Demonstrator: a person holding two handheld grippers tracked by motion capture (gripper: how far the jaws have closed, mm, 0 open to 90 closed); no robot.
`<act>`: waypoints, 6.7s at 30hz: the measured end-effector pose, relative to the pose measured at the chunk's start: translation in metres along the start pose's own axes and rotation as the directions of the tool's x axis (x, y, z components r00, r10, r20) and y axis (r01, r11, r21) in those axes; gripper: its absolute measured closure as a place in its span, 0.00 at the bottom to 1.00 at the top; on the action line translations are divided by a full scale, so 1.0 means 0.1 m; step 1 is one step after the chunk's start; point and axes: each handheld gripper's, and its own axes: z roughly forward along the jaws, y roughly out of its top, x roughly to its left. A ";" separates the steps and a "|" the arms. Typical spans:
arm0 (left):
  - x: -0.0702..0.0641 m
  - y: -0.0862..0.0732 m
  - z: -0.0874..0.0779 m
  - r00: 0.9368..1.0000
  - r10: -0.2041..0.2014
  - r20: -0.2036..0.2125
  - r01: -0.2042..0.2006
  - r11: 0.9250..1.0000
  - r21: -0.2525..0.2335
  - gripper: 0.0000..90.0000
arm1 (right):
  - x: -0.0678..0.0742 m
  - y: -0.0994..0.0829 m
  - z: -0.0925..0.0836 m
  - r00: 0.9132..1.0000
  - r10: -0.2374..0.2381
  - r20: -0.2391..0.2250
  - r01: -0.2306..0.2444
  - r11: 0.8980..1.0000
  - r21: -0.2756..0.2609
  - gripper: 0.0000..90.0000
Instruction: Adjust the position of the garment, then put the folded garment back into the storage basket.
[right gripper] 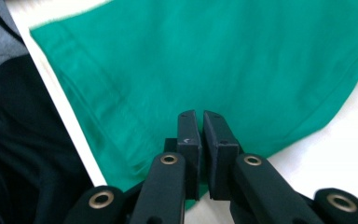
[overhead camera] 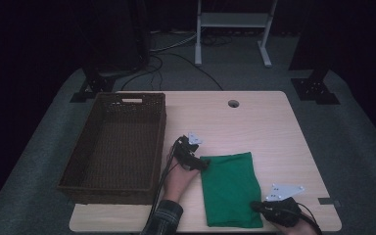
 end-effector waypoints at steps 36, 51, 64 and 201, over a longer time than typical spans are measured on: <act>0.06 0.04 0.04 1.000 -0.002 -0.008 0.002 1.000 0.004 0.00 | -0.66 0.55 0.19 0.997 0.061 0.041 -0.056 0.993 -0.101 0.00; 0.18 0.10 0.09 1.000 -0.010 -0.016 0.010 1.000 0.005 0.00 | -1.13 1.00 0.43 0.992 0.119 0.032 -0.117 0.991 -0.061 0.00; 0.22 0.11 0.10 1.000 -0.011 -0.021 0.012 1.000 0.006 0.00 | -1.57 1.01 0.83 0.991 0.117 0.071 -0.111 0.990 -0.082 0.00; -1.13 -0.71 -0.80 0.992 0.023 0.122 -0.021 1.000 -0.022 0.78 | -1.37 0.82 0.89 0.997 0.058 0.052 -0.053 0.994 -0.092 0.33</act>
